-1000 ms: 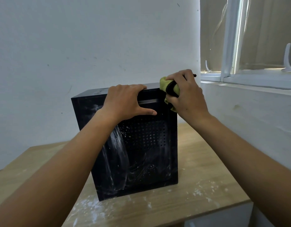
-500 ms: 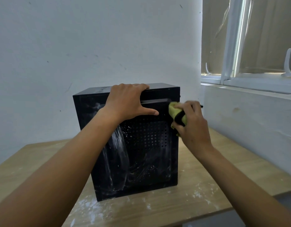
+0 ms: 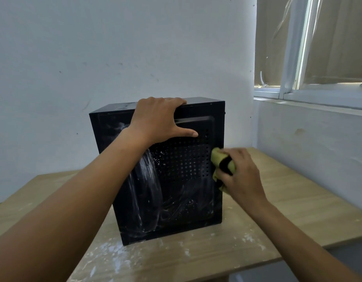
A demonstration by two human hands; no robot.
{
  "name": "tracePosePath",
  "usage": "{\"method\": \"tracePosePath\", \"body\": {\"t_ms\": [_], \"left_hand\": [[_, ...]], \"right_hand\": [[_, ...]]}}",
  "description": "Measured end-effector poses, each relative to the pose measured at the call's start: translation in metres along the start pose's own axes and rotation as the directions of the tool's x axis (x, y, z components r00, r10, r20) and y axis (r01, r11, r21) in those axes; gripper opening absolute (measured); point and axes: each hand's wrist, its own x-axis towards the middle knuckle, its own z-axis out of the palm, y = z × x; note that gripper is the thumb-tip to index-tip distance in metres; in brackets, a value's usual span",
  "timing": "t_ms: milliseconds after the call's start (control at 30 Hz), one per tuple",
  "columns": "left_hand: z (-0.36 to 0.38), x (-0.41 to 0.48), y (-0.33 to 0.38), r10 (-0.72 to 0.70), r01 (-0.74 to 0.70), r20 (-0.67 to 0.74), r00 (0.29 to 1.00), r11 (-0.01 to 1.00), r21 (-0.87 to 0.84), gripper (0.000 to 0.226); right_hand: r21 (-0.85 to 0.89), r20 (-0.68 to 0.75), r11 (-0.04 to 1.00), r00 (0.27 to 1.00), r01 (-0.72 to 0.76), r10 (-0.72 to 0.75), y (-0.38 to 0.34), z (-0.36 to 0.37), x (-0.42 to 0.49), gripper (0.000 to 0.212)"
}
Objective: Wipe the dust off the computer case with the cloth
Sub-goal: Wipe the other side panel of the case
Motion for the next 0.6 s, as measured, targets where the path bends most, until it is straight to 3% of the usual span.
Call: {"method": "tracePosePath", "body": {"t_ms": [200,600], "left_hand": [[0.002,0.001,-0.001,0.000,0.000,-0.002,1.000,1.000,0.000,0.101],[0.004,0.002,-0.002,0.001,-0.001,0.002,1.000,1.000,0.027,0.101]], "right_hand": [[0.154,-0.163,0.988,0.986,-0.014,0.040,-0.051,-0.032,0.077,0.031],[0.102,-0.112,0.991,0.989,-0.089,0.100,-0.029,-0.003,0.028,0.037]]}}
